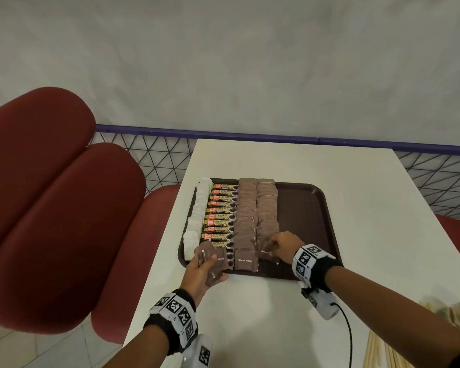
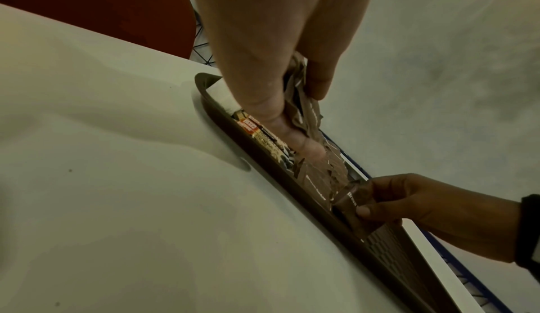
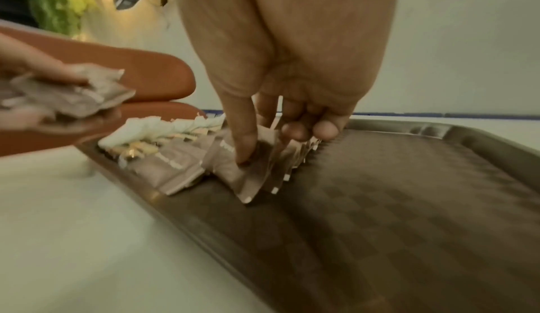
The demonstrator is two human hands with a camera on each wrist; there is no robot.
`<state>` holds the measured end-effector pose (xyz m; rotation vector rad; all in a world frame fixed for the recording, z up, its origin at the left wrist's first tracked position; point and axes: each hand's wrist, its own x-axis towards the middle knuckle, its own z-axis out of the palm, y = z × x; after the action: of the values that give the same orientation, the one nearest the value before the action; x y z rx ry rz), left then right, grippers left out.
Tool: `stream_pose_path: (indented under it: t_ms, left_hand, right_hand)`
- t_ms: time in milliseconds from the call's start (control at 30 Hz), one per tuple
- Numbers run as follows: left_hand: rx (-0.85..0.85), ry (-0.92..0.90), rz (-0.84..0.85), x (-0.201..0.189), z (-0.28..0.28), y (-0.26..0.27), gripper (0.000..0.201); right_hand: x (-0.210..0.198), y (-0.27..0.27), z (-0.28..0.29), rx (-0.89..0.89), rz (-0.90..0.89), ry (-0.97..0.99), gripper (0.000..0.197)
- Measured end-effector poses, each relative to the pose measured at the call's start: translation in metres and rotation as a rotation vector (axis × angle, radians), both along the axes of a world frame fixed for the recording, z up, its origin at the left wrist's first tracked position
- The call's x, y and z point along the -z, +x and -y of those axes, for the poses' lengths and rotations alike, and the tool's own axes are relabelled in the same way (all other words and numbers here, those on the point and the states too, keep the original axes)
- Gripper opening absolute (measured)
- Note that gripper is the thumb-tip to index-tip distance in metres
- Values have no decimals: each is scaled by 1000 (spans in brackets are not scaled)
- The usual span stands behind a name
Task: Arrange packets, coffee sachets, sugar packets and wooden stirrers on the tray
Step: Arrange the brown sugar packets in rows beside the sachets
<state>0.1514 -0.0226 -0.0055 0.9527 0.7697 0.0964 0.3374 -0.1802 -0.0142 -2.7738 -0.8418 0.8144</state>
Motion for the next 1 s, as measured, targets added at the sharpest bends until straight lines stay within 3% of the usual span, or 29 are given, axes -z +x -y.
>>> stream_pose_path:
  t_ms: [200, 500, 567, 767, 867, 1000]
  left_hand:
    - [-20, -15, -5, -1, -3, 1, 28]
    - [26, 0, -3, -7, 1, 2, 25]
    - [29, 22, 1, -5, 2, 2, 32]
    - [44, 76, 39, -8, 5, 4, 34]
    - [66, 78, 47, -10, 5, 4, 35]
    - [96, 44, 39, -10, 6, 3, 35]
  right_hand:
    - [5, -3, -4, -166, 240, -53, 29]
    - [0, -15, -2, -216, 387, 148, 40]
    - [-4, -21, -5, -232, 315, 278, 34]
    - [-24, -47, -23, -175, -183, 549, 35]
    - [-21, -54, -31, -172, -330, 567, 37]
    - [-16, -59, -37, -121, -401, 568, 37]
